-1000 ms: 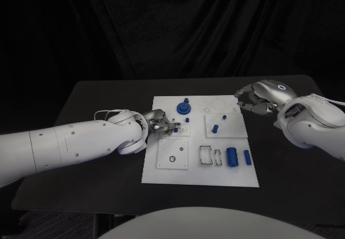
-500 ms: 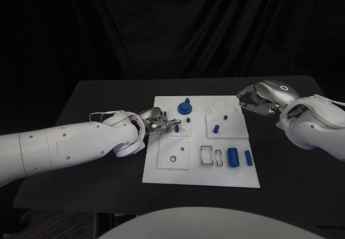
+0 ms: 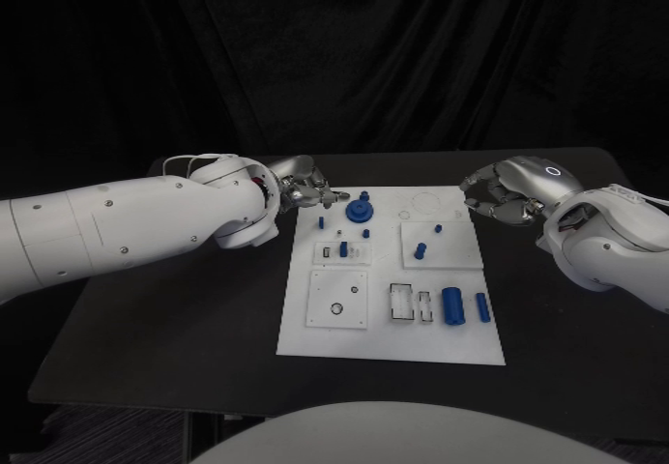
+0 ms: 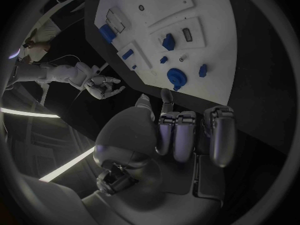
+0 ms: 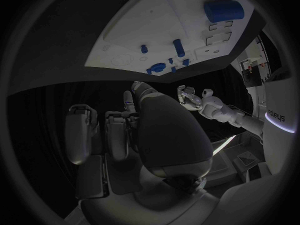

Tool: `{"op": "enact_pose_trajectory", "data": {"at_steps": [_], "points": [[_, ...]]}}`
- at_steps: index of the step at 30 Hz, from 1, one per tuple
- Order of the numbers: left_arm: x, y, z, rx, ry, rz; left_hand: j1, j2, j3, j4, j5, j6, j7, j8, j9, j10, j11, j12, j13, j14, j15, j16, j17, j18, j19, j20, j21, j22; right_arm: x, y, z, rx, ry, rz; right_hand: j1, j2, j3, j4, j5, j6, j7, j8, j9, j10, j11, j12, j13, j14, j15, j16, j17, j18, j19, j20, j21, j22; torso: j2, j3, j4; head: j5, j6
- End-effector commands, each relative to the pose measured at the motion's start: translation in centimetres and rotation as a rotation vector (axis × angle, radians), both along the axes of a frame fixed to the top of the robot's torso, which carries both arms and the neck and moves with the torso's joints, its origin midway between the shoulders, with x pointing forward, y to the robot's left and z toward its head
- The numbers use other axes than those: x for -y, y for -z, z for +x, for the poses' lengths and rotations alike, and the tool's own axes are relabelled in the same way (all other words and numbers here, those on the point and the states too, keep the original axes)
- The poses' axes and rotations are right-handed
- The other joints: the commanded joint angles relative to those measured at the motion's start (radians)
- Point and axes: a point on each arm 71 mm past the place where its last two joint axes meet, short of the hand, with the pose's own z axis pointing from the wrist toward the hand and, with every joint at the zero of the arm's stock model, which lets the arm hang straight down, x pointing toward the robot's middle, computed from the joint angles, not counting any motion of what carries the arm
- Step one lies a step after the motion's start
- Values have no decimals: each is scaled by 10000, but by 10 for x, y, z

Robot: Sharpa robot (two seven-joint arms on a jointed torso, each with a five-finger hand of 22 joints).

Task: Assemble the parts on the task board

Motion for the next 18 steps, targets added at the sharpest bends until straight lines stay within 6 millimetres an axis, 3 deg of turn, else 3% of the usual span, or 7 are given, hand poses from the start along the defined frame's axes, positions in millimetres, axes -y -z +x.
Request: {"op": "enact_pose_trajectory", "data": {"at_steps": [1,5,9,14,18], "points": [[3,5,6,-1137,483,1009,273,170,87,12,-193,-44,29,15,230,1087,55,-75,2587,1055,85,26,2627,98,123,70,-54,1801,-1,0,0,56,164,46,-102,32,27,57,43,45,-1,-62,-14,765,-8,-58,2377,998,-50,-49,2492,121,280,-54,-46,2151,2,6,-16,-3,-2],[7,6,15,-1517,499,1549,158,194,93,153,-378,12,55,27,211,1087,75,-75,2587,1055,103,26,2627,92,137,85,-36,1826,-2,0,0,86,127,77,-102,32,27,57,43,45,-1,-62,-14,765,-8,-58,2377,998,-50,-49,2492,121,280,-54,-46,2151,13,-5,1,-59,-2],[13,9,22,-2050,529,2208,-321,180,-55,164,-885,266,46,-81,-5,1087,68,-75,2587,1055,102,26,2627,82,173,95,-4,1869,-2,0,1,108,135,80,-97,44,40,57,56,53,-4,-60,-16,763,-12,-60,2375,1001,-51,-39,2499,118,286,-55,-36,2154,13,6,20,-76,-2],[20,14,28,-2700,572,3028,-454,58,-129,140,-1018,412,24,-163,-156,1087,48,-75,2587,1055,81,26,2627,79,186,81,1,1883,-3,0,2,134,97,83,-97,44,40,57,56,53,-4,-60,-16,763,-12,-60,2375,1001,-51,-39,2499,118,286,-55,-36,2154,31,10,-19,-24,-2],[26,17,30,-3128,602,3620,-495,-36,-162,96,-1091,497,12,-216,-265,1087,41,-75,2587,1055,77,26,2627,76,197,71,9,1895,-6,0,2,137,18,94,-91,49,49,54,64,58,-5,-60,-17,760,-14,-63,2372,1001,-53,-39,2499,120,283,-55,-43,2152,79,-42,-56,57,-2]]}}
